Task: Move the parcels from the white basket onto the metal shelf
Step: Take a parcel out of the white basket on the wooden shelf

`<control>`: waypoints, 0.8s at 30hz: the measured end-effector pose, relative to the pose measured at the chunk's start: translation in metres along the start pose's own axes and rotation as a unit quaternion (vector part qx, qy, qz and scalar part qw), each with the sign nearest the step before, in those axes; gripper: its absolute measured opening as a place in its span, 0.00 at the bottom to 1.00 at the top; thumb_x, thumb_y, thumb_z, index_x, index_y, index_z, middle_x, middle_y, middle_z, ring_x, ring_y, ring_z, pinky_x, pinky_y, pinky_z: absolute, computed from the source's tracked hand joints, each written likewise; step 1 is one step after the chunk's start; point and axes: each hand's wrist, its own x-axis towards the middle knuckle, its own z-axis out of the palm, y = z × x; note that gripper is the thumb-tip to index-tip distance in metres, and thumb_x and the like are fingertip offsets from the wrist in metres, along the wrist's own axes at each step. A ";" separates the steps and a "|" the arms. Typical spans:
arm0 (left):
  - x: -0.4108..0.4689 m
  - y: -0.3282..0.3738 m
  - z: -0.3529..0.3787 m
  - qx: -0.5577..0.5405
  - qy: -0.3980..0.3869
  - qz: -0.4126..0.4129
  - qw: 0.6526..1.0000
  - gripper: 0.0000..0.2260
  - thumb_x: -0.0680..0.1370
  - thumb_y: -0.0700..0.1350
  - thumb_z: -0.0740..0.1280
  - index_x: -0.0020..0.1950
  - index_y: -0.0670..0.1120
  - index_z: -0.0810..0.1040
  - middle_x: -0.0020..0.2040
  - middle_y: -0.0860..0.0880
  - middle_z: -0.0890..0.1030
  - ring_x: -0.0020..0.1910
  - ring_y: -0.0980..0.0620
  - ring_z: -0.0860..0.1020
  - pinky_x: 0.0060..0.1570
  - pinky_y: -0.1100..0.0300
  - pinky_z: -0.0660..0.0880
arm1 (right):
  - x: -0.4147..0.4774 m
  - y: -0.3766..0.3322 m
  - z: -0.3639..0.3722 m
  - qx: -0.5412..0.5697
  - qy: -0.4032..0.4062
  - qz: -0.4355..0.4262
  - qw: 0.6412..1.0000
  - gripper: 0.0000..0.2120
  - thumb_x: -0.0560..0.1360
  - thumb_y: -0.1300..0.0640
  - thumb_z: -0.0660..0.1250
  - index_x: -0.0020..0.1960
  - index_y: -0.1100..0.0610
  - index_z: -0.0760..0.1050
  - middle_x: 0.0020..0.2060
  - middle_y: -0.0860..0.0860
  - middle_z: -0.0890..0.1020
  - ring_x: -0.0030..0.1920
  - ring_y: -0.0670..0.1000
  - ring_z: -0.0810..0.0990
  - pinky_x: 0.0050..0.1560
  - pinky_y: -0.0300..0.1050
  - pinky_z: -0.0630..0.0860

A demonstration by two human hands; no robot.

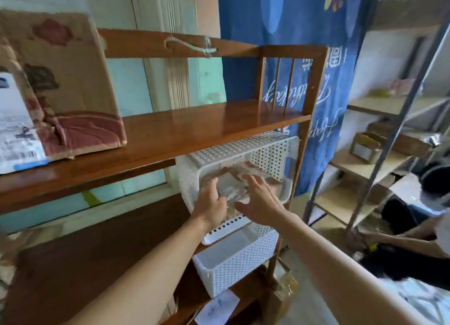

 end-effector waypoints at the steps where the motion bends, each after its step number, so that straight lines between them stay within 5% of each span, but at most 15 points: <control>1: 0.011 0.000 0.009 -0.014 0.031 -0.038 0.999 0.26 0.83 0.42 0.56 0.82 0.47 0.56 0.80 0.43 0.65 0.76 0.42 0.66 0.74 0.51 0.62 | 0.012 0.009 0.006 0.005 -0.009 0.018 1.000 0.41 0.72 0.49 0.73 0.79 0.50 0.57 0.74 0.58 0.67 0.71 0.61 0.69 0.70 0.55 0.69; 9: 0.077 -0.038 0.063 -0.115 0.076 -0.237 0.962 0.26 0.85 0.53 0.55 0.73 0.34 0.69 0.70 0.34 0.75 0.67 0.35 0.76 0.64 0.50 0.71 | 0.059 0.045 0.051 0.055 -0.051 0.075 0.994 0.38 0.73 0.43 0.69 0.79 0.53 0.60 0.70 0.58 0.72 0.70 0.60 0.69 0.70 0.56 0.68; 14: 0.065 -0.024 0.066 -0.162 0.121 -0.164 0.966 0.21 0.86 0.49 0.55 0.77 0.41 0.66 0.70 0.40 0.76 0.68 0.39 0.75 0.54 0.59 0.67 | 0.047 0.044 0.046 0.092 0.004 0.049 0.995 0.33 0.75 0.48 0.71 0.76 0.55 0.65 0.69 0.56 0.72 0.69 0.57 0.72 0.69 0.52 0.71; 18: 0.031 -0.015 0.064 -0.233 0.126 -0.101 0.959 0.15 0.85 0.46 0.57 0.70 0.45 0.71 0.63 0.44 0.80 0.64 0.42 0.78 0.60 0.52 0.76 | 0.009 0.034 0.035 0.139 0.093 0.046 0.985 0.30 0.74 0.52 0.72 0.74 0.54 0.69 0.68 0.52 0.73 0.67 0.53 0.73 0.67 0.48 0.72; 21: -0.009 -0.011 0.060 -0.255 0.095 -0.060 0.960 0.10 0.85 0.45 0.58 0.66 0.49 0.72 0.54 0.54 0.80 0.54 0.53 0.80 0.41 0.73 0.76 | -0.032 0.025 0.027 0.157 0.159 0.054 0.973 0.24 0.74 0.56 0.72 0.70 0.52 0.74 0.65 0.49 0.76 0.65 0.51 0.75 0.65 0.47 0.73; 24: -0.055 -0.014 0.057 -0.266 0.070 -0.025 0.961 0.09 0.85 0.49 0.59 0.64 0.55 0.70 0.55 0.56 0.79 0.51 0.61 0.77 0.38 0.77 0.73 | -0.080 0.014 0.026 0.166 0.215 0.060 0.961 0.21 0.73 0.59 0.72 0.65 0.51 0.78 0.60 0.48 0.78 0.60 0.54 0.78 0.59 0.53 0.78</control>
